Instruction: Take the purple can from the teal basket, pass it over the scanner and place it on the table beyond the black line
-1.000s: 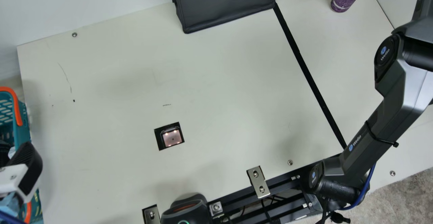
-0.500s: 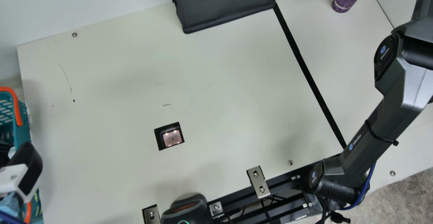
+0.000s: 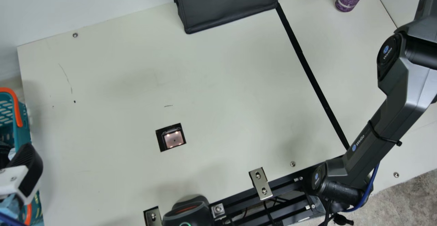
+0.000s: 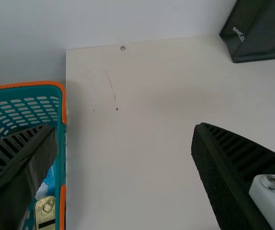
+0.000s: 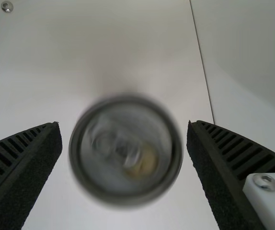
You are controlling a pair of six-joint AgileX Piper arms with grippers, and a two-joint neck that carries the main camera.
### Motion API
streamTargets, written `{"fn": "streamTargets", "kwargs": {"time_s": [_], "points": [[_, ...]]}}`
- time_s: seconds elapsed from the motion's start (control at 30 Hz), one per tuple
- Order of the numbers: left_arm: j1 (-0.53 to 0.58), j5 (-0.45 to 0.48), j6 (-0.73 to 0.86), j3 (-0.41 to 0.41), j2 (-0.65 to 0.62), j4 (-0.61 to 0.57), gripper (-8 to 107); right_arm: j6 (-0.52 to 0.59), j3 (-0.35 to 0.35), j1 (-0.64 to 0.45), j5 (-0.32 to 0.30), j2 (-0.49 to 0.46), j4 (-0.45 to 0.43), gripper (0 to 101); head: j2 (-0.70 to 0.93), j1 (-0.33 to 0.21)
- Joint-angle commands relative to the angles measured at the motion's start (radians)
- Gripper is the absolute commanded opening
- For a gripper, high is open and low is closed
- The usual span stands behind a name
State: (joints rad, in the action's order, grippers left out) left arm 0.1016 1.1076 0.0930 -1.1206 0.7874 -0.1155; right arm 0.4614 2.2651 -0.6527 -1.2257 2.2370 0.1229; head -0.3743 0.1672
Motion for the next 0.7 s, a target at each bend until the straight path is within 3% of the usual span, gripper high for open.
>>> {"fn": "streamTargets", "kwargs": {"time_s": [0.0,0.43,0.67], "points": [[0.000,0.000,0.000,0.000,0.000,0.000,90,-0.002,0.001,0.000,0.006,-0.003,-0.002,95,-0.002,-0.029],[0.000,0.000,0.000,0.000,0.000,0.000,90,-0.015,-0.014,0.005,0.006,-0.012,-0.019,95,-0.002,-0.029],[0.000,0.000,0.000,0.000,0.000,0.000,90,-0.030,-0.064,0.008,0.012,-0.028,-0.035,95,-0.002,-0.029]]}}
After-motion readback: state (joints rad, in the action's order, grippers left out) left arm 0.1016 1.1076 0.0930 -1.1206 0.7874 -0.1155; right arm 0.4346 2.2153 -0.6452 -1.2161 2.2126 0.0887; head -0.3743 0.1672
